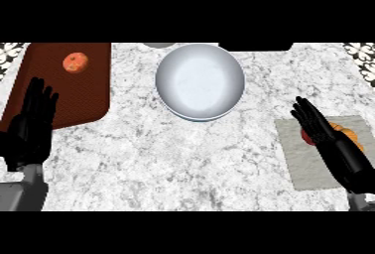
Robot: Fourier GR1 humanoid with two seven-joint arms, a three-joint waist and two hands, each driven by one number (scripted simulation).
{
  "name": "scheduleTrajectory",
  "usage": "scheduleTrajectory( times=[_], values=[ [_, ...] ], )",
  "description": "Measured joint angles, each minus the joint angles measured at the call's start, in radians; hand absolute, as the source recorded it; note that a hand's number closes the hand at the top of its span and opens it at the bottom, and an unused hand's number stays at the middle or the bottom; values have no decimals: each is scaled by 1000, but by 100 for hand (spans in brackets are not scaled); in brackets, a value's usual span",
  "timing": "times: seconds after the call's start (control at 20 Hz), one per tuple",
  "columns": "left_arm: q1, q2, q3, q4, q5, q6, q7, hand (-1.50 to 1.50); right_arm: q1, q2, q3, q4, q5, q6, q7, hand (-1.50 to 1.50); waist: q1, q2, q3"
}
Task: Pick the croissant from the placemat and place it in the bowl
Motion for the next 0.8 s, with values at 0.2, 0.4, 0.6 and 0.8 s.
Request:
scheduleTrajectory(
  times=[0.2,0.4,0.6,0.8],
  values=[
    [-29,21,12,2,-13,-37,-30,0,-55,16,-38,-3,-57,52,12,-150,19,7,14],
    [-64,63,15,-8,-35,-63,-43,0,-138,-48,-97,18,15,19,16,-150,19,6,15],
    [-58,84,32,-7,-19,-100,-54,0,-74,-8,-141,23,181,-192,-82,-150,10,6,19],
    [-59,91,53,31,-11,-150,-94,0,25,-2,-133,-65,309,-290,-120,-150,11,7,21]
  ],
)
